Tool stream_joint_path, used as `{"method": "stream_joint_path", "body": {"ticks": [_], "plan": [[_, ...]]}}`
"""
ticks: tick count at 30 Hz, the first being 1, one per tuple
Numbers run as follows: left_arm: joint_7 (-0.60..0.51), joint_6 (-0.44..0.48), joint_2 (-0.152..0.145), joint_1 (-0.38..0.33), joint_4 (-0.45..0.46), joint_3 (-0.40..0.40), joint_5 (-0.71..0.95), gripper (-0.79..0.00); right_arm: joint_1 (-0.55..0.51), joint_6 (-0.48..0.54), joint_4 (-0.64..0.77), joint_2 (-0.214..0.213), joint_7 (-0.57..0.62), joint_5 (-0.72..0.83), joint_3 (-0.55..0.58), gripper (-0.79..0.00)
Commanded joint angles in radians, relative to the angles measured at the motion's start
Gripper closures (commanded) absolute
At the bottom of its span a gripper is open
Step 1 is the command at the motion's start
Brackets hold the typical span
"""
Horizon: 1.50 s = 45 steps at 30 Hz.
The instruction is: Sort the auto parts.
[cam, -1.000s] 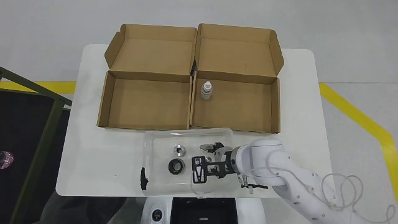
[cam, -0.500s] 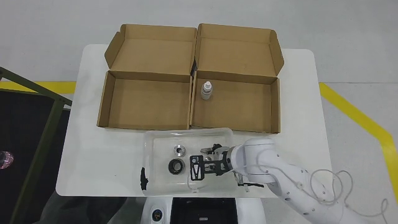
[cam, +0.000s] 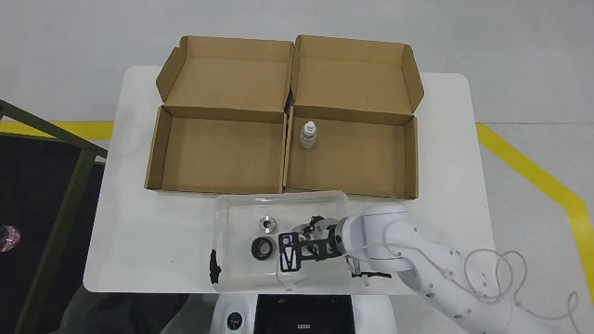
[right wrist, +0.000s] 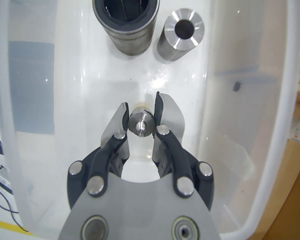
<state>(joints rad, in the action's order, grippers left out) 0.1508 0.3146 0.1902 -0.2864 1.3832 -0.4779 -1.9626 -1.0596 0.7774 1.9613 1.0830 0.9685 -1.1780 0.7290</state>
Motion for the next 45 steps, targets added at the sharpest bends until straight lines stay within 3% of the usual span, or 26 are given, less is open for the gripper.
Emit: {"method": "stream_joint_path", "body": {"ticks": [1, 23, 45], "plan": [[0.000, 0.000, 0.000, 0.000, 0.000, 0.000, 0.000, -0.785, 0.002, 0.003, 0.011, -0.001, -0.021, -0.001, 0.005, 0.000], [0.000, 0.000, 0.000, 0.000, 0.000, 0.000, 0.000, -0.785, 0.002, -0.013, 0.097, -0.010, -0.377, -0.058, 0.121, 0.000], [0.000, 0.000, 0.000, 0.000, 0.000, 0.000, 0.000, -0.785, -0.049, -0.006, 0.085, -0.038, -0.623, 0.025, 0.371, 0.000]]}}
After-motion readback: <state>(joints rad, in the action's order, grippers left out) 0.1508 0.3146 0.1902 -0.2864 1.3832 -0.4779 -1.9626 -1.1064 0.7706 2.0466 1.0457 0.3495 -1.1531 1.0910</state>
